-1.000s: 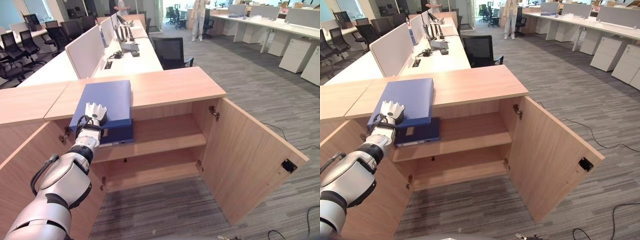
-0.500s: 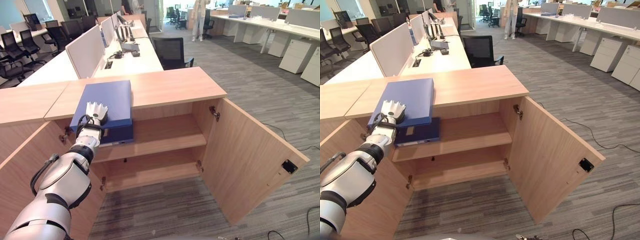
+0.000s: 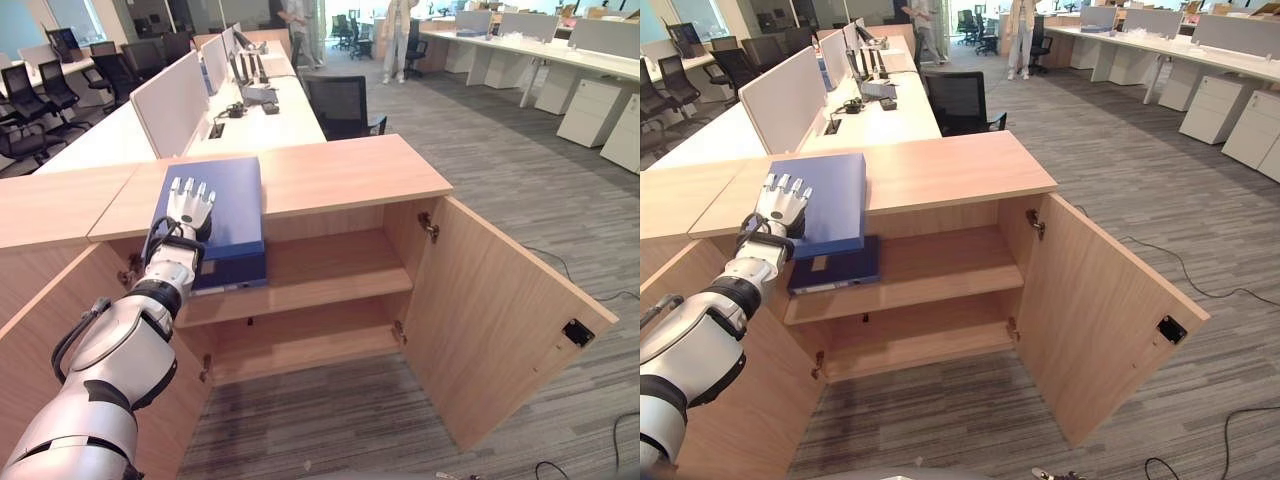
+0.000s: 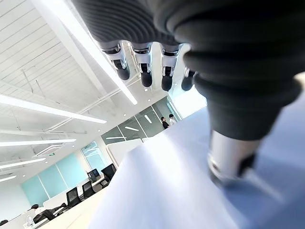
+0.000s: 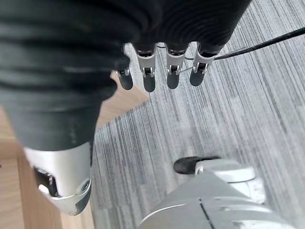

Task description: Put the empty folder in the office cabinet

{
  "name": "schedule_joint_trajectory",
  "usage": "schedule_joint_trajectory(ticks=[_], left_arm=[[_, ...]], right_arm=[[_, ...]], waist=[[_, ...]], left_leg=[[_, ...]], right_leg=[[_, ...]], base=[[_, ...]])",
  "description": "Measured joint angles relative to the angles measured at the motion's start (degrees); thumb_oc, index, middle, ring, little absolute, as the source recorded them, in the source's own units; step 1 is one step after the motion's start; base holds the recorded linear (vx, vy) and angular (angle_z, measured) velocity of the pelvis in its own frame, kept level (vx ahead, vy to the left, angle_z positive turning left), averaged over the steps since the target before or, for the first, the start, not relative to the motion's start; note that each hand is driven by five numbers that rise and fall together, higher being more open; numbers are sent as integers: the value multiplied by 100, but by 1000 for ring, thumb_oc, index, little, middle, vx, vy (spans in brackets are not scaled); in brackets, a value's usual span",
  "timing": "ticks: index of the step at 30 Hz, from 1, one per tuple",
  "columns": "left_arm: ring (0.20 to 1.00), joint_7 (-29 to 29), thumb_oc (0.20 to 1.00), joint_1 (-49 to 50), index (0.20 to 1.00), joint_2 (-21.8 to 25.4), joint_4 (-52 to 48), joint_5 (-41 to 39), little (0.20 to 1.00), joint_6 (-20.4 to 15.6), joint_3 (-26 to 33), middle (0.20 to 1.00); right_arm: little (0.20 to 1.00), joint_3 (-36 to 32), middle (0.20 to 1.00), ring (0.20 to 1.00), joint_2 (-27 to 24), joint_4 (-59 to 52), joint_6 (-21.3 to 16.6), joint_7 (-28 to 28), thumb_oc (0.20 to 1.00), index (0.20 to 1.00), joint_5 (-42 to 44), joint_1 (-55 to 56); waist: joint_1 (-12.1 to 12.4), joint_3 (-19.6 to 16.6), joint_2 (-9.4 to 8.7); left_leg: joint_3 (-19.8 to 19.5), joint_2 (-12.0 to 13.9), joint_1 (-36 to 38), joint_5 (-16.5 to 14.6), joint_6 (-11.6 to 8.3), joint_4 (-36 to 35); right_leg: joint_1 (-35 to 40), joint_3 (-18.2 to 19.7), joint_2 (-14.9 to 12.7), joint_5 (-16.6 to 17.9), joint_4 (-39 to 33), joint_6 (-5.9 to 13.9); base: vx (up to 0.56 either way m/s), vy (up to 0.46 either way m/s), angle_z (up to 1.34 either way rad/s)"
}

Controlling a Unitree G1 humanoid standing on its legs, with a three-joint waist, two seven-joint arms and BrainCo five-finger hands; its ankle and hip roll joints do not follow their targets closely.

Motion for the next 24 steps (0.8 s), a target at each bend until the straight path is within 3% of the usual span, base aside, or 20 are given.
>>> schedule_joint_trajectory(ticks=[9, 11, 13, 15, 18, 24], left_arm=[[1000, 99, 1000, -300, 1000, 170, -117, -120, 1000, -22, -76, 1000], [1000, 243, 1000, -357, 1000, 195, -271, -431, 1000, -20, 160, 1000], [1000, 562, 1000, -437, 1000, 219, -593, -1325, 1000, -37, 986, 1000], [1000, 769, 1000, -501, 1000, 344, -953, -1731, 1000, -39, 1307, 1000], [1000, 1117, 1000, -521, 1000, 917, -1778, -2291, 1000, -89, 1451, 1000], [1000, 1257, 1000, -561, 1000, 1166, -1628, -2361, 1000, -74, 1398, 1000]], right_arm=[[1000, 2, 1000, 1000, 1, -1, -4, 8, 1000, 1000, 2, -1], [1000, 4, 1000, 1000, 3, -2, -4, 7, 1000, 1000, 2, -3], [1000, 1, 1000, 1000, 4, -14, -3, -4, 1000, 1000, 1, -51], [1000, 0, 1000, 1000, 5, -17, -3, -9, 1000, 1000, 1, -60], [1000, -2, 1000, 1000, 3, -47, 17, -10, 1000, 1000, -1, -77], [1000, -1, 1000, 1000, -7, -43, 39, -6, 1000, 1000, -3, -124]], waist=[[-3, -5, 16], [4, -5, 17], [15, -5, 17], [-4, -3, 18], [-1, 15, 54], [74, -15, 104]], left_leg=[[0, 0, -5, 1, -1, 0], [-5, 2, -18, 1, -1, 1], [-27, 6, -49, 3, -2, 1], [-46, 7, -51, 4, -4, 2], [-101, 18, -47, 7, -7, 2], [-201, 24, -63, 14, -19, 2]], right_leg=[[-6, -2, 0, -2, 1, -3], [-14, -11, -2, -2, 2, -4], [-35, -34, -5, -2, 4, -4], [-38, -40, -1, -2, -1, -5], [-13, -117, 2, -17, -3, -23], [15, -170, 2, -43, -4, -49]], base=[[0, 0, 0], [-12, -31, 2], [-1, -38, 4], [11, -45, 3], [-2, -44, 8], [-3, -47, 8]])
